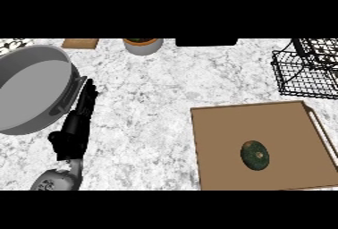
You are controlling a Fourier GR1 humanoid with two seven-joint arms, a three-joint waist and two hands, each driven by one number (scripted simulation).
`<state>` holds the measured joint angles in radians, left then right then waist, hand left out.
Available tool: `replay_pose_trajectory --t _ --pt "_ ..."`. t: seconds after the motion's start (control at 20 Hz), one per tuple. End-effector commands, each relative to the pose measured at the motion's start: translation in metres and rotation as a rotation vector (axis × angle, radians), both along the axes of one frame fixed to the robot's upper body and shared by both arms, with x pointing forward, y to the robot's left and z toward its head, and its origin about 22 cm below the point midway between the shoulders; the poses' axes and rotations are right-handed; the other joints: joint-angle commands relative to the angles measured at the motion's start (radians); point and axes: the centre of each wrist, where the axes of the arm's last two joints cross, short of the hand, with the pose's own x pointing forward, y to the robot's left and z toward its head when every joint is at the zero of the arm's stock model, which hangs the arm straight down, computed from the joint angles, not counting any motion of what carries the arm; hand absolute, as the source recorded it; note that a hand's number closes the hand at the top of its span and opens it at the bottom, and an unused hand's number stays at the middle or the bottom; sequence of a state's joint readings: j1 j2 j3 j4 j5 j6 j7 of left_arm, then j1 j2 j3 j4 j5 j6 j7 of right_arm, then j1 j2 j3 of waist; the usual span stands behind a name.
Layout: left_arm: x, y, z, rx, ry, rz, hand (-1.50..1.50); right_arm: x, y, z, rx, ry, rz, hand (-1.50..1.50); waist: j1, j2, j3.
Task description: Pick the squash from the tray and place it in the tiered basket
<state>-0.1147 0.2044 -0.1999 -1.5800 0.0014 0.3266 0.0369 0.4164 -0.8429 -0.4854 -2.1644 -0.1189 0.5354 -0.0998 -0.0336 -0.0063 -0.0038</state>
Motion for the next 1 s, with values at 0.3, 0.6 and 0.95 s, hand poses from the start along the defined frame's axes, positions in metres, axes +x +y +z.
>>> replay_pose_trajectory --t 0.3,0.6,0.95 --pt "0.007 -0.023 0.0 -0.004 -0.005 -0.034 0.0 -0.03 0.096 0.009 -0.152 0.064 -0.06 -1.5 0.036 0.008 0.003" --pt "0.016 -0.013 0.003 -0.017 -0.01 -0.044 0.0 -0.027 0.104 0.004 -0.25 0.156 -0.064 -1.5 0.028 0.007 0.003" --pt "-0.002 -0.022 -0.009 -0.004 0.007 -0.043 0.0 -0.017 0.108 -0.003 -0.302 0.223 -0.121 -1.5 0.032 0.006 0.003"
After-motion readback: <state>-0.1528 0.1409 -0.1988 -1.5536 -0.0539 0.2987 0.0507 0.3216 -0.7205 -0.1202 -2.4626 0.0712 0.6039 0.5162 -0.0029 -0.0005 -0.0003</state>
